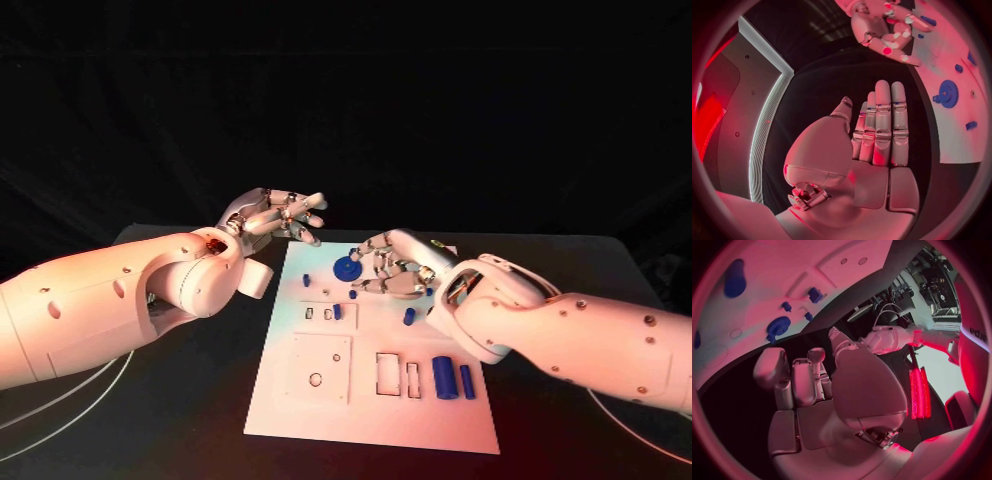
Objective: Assemble the parts on the task board
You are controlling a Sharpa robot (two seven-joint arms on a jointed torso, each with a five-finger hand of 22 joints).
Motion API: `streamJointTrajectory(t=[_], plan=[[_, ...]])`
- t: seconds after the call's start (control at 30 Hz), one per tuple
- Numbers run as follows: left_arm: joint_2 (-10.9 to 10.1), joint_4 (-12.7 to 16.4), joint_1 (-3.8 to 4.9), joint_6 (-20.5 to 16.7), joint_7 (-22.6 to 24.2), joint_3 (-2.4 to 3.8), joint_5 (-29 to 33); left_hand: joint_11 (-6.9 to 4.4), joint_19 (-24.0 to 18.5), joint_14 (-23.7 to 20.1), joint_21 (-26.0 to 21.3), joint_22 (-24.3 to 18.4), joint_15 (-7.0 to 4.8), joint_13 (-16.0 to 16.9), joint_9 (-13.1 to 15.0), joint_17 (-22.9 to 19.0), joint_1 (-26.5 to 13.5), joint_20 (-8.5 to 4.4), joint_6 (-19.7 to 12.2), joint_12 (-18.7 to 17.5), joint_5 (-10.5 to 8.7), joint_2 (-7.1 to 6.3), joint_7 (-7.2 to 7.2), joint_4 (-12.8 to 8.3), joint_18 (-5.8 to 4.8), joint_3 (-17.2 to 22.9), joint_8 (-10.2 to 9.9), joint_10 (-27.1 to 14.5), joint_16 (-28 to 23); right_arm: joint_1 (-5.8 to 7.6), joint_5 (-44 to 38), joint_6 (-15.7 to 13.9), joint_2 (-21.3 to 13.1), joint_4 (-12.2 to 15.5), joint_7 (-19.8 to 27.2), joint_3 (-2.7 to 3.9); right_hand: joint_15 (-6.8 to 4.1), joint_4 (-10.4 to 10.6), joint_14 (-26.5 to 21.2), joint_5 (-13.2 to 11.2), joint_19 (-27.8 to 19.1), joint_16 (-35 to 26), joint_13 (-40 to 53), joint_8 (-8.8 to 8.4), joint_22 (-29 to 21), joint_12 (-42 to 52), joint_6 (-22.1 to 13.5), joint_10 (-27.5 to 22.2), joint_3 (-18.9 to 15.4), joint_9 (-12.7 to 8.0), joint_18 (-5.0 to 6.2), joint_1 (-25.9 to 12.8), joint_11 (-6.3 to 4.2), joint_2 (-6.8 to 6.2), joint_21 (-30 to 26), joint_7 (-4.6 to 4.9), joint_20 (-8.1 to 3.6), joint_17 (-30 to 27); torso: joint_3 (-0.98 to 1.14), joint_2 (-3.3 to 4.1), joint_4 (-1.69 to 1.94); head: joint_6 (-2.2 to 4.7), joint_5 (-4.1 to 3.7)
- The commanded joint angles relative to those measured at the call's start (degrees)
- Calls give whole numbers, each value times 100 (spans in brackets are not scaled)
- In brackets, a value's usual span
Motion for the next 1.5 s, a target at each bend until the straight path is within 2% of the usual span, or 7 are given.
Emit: streamJointTrajectory(t=[0.03,0.1,0.2,0.43,0.77,0.97,1.5], plan=[[48,-140,-6,763,-905,-5,-1366,-187,473,434,547,296,-131,117,69,1494,2,-260,112,131,-17,-1,-152,98,23,-87,26,284,1656,161,2073,408,-375,95,912,7,-11,58,-833,17,-876,-2305,-1033,-27,-1553,-1210,113,-75,166,-71,286,110,-126,22,-1897,-6,-16,-1916,-3,-91,-49,-13,20],[61,-198,-7,910,-1198,-7,-1697,-210,614,499,941,604,-203,238,140,3745,-37,-359,205,226,28,-48,-154,178,38,-194,69,381,3649,237,2500,543,-611,154,983,9,3,116,-981,38,-916,-3230,-1743,-74,-1989,-2053,277,173,279,-129,284,143,-124,-60,-2456,30,-3,-2419,-7,-115,-52,-29,25],[64,-242,-5,1263,-1909,-8,-2463,-267,1130,495,2861,2941,-246,625,311,5934,-16,-434,256,525,-17,-3,-211,319,-247,-310,142,409,5428,353,3170,721,-1049,263,1090,11,94,146,-793,66,-735,-4248,-2628,-233,-2645,-3058,475,731,485,-242,296,226,-110,-150,-3182,-17,57,-2954,2,-153,-76,-69,77],[123,-242,14,2150,-3228,-5,-3736,-325,1450,572,4341,4808,-308,2071,883,7240,-459,-542,97,1891,46,234,-287,888,-458,-837,466,-36,6372,450,3625,966,-1557,284,1137,18,180,184,-577,134,-437,-5520,-3646,-509,-3655,-4266,658,1215,740,-384,275,201,-15,-153,-4191,49,163,-3876,46,-221,-95,-140,168],[476,-271,34,2766,-4799,-5,-4967,-260,1447,645,4647,5289,-278,2838,1287,7489,-626,-438,-139,2497,-7,229,-274,940,-533,-1168,691,-542,6516,487,3366,858,-1775,191,1183,21,109,18,-6,134,167,-5985,-4096,-651,-4310,-4688,924,1849,797,-436,271,173,-69,-204,-4609,-17,118,-4466,79,-236,-87,-230,183],[673,-318,39,2634,-5074,-5,-5210,-340,1515,701,4913,5723,-321,4192,1620,7647,-910,-466,-161,3871,4,267,-343,931,-596,-1476,1062,-223,6621,492,3224,644,-1800,207,1192,21,26,-26,279,253,438,-5883,-3987,-666,-4328,-4589,1016,2130,674,-435,264,78,-141,-267,-4526,-61,37,-4337,75,-235,-76,-287,164],[1087,-497,97,2578,-5244,-5,-5324,-382,1579,712,5148,6098,-369,4808,2170,7679,-852,-502,-362,4473,-7,283,-412,930,-654,-1625,1563,-203,6644,500,3090,462,-1768,192,1075,21,-3,-45,343,529,598,-5764,-3713,-702,-4353,-4490,952,2082,470,-431,245,-57,-153,-272,-4478,-64,-15,-3997,74,-216,-69,-379,182]])
